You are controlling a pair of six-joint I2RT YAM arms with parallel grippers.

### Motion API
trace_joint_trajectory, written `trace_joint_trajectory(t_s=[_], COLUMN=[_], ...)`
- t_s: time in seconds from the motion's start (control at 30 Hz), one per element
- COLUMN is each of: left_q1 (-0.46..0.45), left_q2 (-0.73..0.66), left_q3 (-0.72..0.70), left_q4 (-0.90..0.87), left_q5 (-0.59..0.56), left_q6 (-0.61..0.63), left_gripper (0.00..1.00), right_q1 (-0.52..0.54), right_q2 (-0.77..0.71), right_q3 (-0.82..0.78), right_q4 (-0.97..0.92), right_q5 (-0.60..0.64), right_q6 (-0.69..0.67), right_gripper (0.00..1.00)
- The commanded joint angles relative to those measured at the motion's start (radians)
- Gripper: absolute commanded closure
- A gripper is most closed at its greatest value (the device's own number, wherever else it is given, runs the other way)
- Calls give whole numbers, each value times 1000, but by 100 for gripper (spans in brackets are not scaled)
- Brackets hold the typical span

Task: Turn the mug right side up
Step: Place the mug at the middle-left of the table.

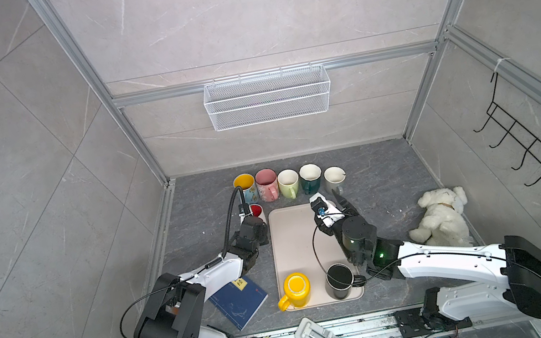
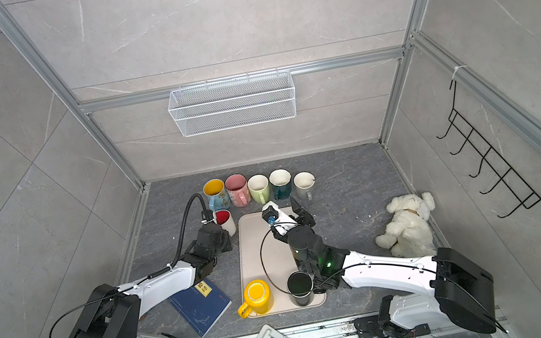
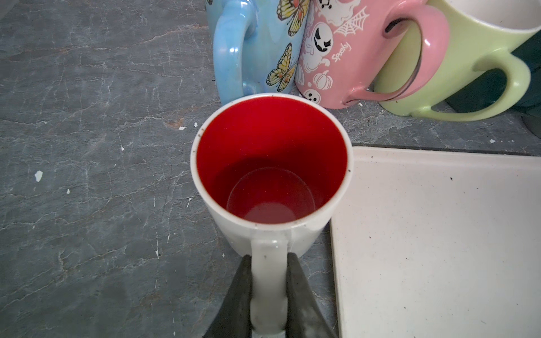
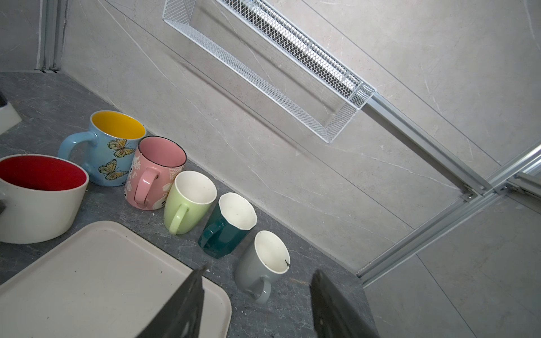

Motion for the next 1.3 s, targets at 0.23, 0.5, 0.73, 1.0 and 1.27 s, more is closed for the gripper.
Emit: trace_joint_trajectory(t_s=[0.23, 0.5, 0.73, 1.0, 1.27], left_q1=[-25, -36, -40, -87, -202], left_q2=[34, 52, 38, -57, -223], left_q3=[-6, -8, -2, -2, 40], left_q4=[-79, -82, -82, -120, -332], left_q5=[-42, -61, -82, -78, -127], left_q6=[-20, -30, -36, -31, -58], left_gripper=[77, 67, 51, 39, 38], right_q1=[-4, -4, -4, -3, -4], right_q2=[-20, -14, -15, -15, -30], right_q3=[19, 21, 21, 18, 11], right_q4=[-6, -2, -2, -1, -35], right_q5=[19, 17, 19, 17, 12], right_q6=[27, 29, 29, 37, 90], right_gripper=[39, 38, 38, 38, 38])
